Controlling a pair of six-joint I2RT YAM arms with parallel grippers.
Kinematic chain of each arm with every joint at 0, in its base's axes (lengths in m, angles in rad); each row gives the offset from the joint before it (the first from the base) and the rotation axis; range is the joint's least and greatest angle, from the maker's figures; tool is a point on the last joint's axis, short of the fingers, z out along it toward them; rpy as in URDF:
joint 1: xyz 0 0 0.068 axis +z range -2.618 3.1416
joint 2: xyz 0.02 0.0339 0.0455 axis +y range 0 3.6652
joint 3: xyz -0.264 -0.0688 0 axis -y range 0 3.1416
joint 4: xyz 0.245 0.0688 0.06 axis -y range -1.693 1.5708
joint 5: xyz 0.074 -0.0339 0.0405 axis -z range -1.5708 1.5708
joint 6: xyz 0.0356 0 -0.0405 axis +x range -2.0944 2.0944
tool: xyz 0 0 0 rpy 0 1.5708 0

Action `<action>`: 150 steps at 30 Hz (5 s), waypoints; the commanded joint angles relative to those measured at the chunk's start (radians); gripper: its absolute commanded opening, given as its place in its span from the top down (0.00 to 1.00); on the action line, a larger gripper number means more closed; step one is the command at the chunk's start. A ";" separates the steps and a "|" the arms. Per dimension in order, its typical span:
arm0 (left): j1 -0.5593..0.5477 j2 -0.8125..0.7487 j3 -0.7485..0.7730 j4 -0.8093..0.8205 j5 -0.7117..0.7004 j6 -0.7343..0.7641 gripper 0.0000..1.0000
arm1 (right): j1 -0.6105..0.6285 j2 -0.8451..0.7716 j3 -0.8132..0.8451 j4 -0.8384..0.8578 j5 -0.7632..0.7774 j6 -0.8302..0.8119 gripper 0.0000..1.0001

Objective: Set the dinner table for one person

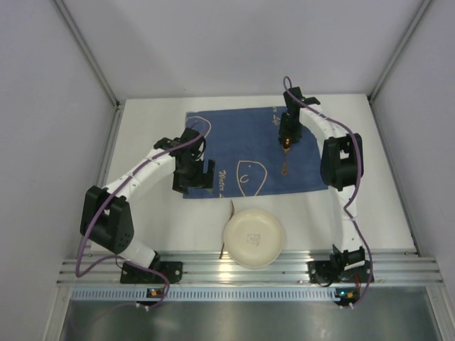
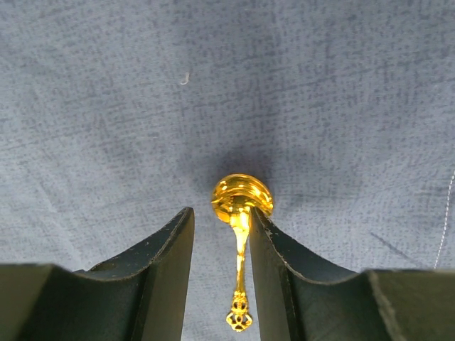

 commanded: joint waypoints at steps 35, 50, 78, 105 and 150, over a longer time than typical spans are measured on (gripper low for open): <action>-0.180 0.161 -0.107 0.233 0.375 0.106 0.36 | -0.118 -0.417 -0.379 -0.033 -0.025 -0.030 0.61; -0.235 0.282 -0.067 0.199 0.403 0.136 0.59 | -0.141 -0.395 -0.430 -0.016 -0.065 -0.041 0.62; -0.185 0.340 0.469 0.010 0.282 0.129 1.00 | -0.194 -0.473 -0.557 0.071 -0.122 -0.056 0.40; -0.044 0.842 1.014 0.188 -0.087 -0.072 1.00 | -0.205 -0.806 -0.816 0.047 -0.189 -0.047 0.00; -0.200 0.086 -0.113 0.239 0.317 0.084 0.34 | -0.187 -0.684 -0.752 0.048 -0.178 -0.079 0.00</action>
